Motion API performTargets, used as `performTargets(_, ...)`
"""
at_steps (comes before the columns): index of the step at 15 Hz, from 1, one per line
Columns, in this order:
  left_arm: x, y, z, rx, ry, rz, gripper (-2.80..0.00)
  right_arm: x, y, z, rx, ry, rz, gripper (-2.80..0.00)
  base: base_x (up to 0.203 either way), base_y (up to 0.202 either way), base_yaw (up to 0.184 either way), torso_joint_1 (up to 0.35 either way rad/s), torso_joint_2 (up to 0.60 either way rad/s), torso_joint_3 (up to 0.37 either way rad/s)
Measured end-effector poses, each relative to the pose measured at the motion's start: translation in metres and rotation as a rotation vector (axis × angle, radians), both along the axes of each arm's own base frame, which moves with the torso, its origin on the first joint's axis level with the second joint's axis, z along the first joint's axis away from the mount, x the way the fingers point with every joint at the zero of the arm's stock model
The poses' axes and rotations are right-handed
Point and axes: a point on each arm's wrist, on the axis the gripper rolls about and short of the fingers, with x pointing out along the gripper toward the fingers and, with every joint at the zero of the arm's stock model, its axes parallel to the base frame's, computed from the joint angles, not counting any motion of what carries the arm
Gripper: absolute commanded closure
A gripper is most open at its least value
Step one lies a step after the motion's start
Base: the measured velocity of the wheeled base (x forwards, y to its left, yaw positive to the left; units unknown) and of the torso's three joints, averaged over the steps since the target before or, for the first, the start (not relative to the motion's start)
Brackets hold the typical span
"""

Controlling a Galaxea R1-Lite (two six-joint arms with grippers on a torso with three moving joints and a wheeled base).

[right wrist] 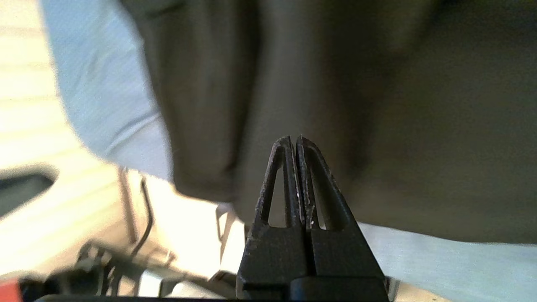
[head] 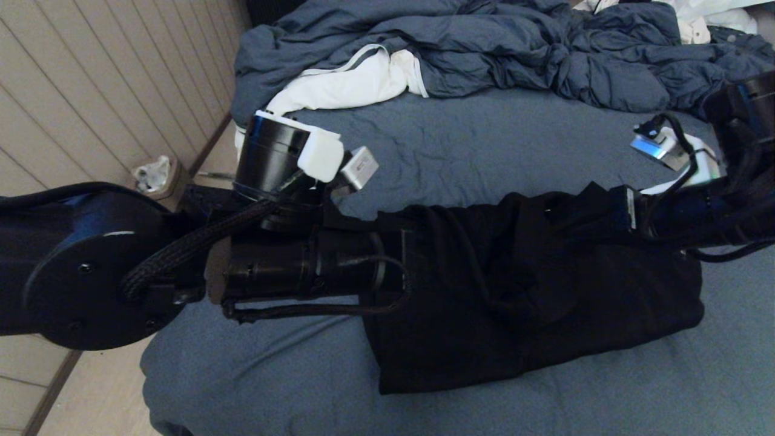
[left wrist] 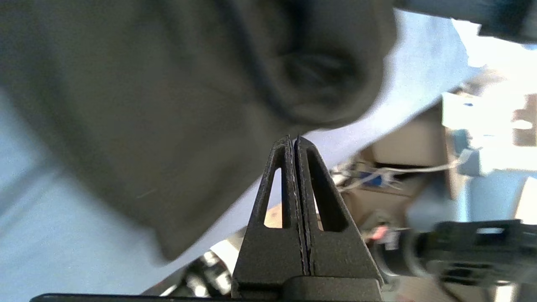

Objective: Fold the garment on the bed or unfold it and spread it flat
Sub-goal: Unfold the black sweatshirt

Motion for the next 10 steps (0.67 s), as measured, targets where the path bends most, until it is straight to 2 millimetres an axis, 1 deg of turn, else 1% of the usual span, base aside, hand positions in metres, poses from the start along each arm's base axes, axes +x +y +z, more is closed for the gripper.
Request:
performTargets(2,-0.004,-0.023,-0.001,-0.004,0.004,-0.047,0.00,0.000,-0.018,0.002,-0.011,-0.016,-0.055,0.00,0.000,0.000,0.000,0.000,0.00,0.000)
performTargets(3,-0.006,-0.032,-0.004,0.003,0.007,-0.059,-2.80,0.000,-0.026,0.002,-0.014,-0.022,-0.079,0.00,0.000,0.000,0.000,0.000,0.00,0.000)
performTargets(5,-0.010,-0.051,-0.014,0.029,0.000,-0.056,-2.80,-0.002,-0.044,0.003,0.001,-0.027,-0.108,0.00,0.000,0.000,0.000,0.000,0.00,0.000)
performTargets(7,-0.020,-0.067,-0.020,0.050,-0.017,-0.062,-2.80,-0.004,-0.055,0.003,0.032,-0.030,-0.111,0.00,0.000,0.000,0.000,0.000,0.00,0.000)
performTargets(10,-0.035,-0.082,-0.022,0.084,-0.080,-0.074,-2.80,-0.004,-0.062,0.002,0.039,-0.028,-0.132,0.00,0.000,0.000,0.000,0.000,0.00,0.000)
